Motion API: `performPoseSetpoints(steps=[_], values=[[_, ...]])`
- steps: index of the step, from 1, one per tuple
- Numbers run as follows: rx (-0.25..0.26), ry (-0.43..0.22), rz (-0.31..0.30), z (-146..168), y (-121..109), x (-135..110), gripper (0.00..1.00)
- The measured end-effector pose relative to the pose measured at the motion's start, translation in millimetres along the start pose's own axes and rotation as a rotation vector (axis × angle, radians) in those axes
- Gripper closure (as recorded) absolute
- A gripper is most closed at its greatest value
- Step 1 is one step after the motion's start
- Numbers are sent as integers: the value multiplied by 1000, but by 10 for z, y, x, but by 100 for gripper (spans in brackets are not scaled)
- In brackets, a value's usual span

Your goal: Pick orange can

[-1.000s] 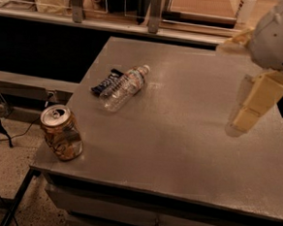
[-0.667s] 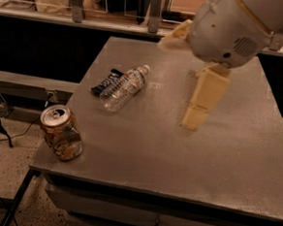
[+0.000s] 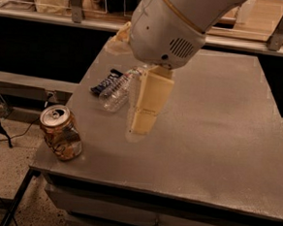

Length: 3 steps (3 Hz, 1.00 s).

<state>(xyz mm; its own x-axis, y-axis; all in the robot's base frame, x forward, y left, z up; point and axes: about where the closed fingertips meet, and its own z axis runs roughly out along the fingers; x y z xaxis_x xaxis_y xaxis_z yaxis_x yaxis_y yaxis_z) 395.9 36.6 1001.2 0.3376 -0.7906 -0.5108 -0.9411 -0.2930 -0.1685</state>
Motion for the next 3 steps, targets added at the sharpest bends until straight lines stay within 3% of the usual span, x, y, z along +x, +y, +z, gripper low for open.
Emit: performPoseSetpoints(steps=[1,3], values=[[-23,-47,-31,194,-162,-112,0],[-114,-207,-44,980,-533,-207,0]])
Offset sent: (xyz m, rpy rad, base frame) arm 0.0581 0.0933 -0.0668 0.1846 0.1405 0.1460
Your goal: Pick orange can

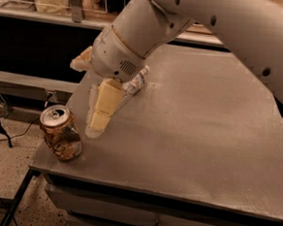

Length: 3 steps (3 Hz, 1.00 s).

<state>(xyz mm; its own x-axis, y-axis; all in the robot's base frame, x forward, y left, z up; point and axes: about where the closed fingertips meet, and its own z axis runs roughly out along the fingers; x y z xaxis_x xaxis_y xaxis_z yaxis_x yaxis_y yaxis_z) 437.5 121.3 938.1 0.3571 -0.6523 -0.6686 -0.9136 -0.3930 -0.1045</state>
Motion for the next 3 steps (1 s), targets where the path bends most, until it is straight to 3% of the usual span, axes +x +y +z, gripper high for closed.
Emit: performPoseSetpoints(steps=[1,3], values=[[-36,-67,10,285,-92,70,0],[-85,-184,8,601,-44,98,0]])
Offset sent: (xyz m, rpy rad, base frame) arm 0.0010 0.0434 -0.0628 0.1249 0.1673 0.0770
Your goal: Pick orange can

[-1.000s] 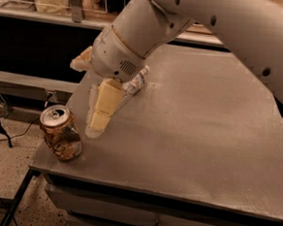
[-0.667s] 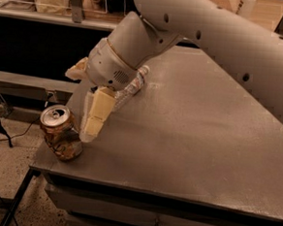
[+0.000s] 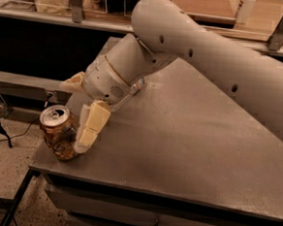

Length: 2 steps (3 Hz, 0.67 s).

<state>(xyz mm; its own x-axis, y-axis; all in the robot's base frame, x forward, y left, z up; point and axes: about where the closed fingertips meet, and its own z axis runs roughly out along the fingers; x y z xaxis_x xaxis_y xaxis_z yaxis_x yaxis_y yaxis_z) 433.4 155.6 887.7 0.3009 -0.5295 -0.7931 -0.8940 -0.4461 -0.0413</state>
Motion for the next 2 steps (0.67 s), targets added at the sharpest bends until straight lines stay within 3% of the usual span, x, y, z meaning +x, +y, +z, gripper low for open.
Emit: performPoseSetpoints(steps=[1,2], values=[[-16,-69,-33,38,74,-59,0],[-20,-74,-40,51,86,-82,16]])
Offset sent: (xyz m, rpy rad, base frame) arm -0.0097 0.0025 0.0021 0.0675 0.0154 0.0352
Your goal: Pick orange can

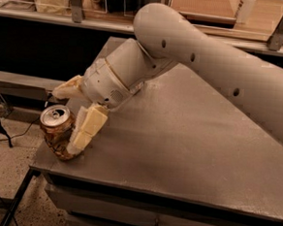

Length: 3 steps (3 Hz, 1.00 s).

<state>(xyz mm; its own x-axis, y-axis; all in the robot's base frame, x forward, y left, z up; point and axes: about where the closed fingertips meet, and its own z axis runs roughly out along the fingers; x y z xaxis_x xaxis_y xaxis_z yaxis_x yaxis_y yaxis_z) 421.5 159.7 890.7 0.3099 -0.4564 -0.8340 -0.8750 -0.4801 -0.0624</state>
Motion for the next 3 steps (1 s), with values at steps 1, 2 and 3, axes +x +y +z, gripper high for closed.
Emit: performPoseSetpoints(steps=[1,2,3], values=[[-3,1,-2,14,5,-13,39],[-4,-2,-6,29,11,-34,70],[18,-38,-19,-6,-12,-147,93]])
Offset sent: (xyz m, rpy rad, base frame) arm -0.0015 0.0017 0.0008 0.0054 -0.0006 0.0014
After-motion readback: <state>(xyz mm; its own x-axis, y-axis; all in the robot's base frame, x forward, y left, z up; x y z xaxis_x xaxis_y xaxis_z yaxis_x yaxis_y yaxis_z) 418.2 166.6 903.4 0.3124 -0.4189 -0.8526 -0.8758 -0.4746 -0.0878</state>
